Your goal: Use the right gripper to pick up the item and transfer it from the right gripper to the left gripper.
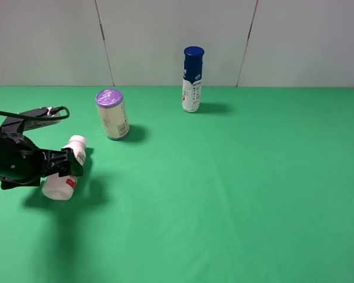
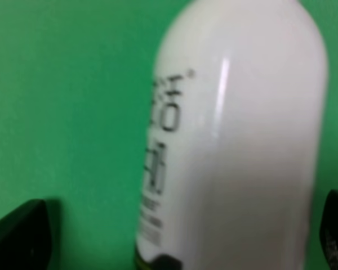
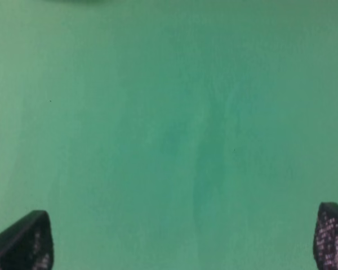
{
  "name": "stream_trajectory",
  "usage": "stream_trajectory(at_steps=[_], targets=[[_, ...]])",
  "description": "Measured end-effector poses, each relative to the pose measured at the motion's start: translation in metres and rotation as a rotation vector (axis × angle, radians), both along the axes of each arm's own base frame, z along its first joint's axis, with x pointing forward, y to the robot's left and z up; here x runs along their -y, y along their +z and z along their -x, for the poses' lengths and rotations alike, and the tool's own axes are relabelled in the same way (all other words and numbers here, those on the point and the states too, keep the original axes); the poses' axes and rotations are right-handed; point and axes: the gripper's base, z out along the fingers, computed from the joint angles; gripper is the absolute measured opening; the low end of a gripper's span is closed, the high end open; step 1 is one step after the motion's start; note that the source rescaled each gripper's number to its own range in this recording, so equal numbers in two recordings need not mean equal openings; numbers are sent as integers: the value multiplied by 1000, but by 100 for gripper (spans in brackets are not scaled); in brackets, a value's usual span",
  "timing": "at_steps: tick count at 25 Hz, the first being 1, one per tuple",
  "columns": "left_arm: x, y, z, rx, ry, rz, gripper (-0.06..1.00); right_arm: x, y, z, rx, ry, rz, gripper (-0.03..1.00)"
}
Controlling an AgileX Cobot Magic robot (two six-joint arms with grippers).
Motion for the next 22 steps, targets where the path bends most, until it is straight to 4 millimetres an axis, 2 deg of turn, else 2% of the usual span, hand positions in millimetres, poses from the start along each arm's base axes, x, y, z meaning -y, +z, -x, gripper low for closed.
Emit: stream_trajectory(at_steps=[4, 11, 16, 22], targets=[[1, 16, 2, 55, -16, 18, 100, 0, 0, 0, 0, 0, 0, 100], [7, 63, 15, 197, -93, 76, 100, 0, 0, 0, 0, 0, 0, 100], [10, 104, 39, 326, -171, 112, 100, 0, 0, 0, 0, 0, 0, 100], [9, 145, 85, 480, -264, 115, 100, 0, 0, 0, 0, 0, 0, 100]])
